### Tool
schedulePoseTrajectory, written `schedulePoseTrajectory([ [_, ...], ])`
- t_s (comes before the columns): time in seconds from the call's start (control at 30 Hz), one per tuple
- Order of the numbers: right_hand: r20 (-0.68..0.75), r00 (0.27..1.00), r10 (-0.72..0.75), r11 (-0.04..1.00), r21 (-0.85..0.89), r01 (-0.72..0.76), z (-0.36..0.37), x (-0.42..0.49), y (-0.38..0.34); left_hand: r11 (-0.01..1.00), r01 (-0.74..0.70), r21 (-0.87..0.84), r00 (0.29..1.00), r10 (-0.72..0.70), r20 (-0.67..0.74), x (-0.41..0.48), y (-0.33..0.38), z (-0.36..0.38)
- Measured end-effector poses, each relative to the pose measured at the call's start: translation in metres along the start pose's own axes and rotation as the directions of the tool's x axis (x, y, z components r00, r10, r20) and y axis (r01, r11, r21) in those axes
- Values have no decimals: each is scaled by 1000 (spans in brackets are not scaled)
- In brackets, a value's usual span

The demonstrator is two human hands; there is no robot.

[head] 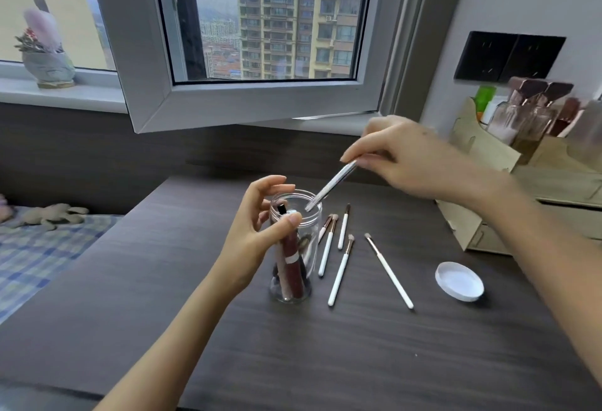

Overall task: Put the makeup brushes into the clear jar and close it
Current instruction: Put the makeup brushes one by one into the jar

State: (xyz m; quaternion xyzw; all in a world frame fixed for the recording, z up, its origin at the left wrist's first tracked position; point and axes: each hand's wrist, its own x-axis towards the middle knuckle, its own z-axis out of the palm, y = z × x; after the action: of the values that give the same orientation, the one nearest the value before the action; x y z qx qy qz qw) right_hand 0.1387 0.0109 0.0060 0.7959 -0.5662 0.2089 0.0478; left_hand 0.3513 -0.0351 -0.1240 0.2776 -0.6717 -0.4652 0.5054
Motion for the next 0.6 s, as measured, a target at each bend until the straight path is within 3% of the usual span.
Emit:
schedulePoseTrajectory([
  [0.1,23,989,-148,978,-149,149,22,9,-21,1000,9,3,1000,-9,4,-1,2,0],
  [0.17,84,984,-160,973,-154,171,32,16,-32,1000,19,0,1000,-19,18,0,4,-1],
  [0.33,220,970,-108,994,9,109,36,27,-44,999,28,28,998,-30,48,3,5,-5],
  [0.43,319,942,-102,958,285,7,23,24,-36,1000,19,4,999,-19,46,3,4,-4],
  [0.53,145,982,120,789,587,-183,20,13,-4,1000,16,-8,999,-16,32,2,1,-3],
  [0.6,54,940,337,825,464,-323,42,2,28,1000,14,-11,1000,-14,27,2,0,-3],
])
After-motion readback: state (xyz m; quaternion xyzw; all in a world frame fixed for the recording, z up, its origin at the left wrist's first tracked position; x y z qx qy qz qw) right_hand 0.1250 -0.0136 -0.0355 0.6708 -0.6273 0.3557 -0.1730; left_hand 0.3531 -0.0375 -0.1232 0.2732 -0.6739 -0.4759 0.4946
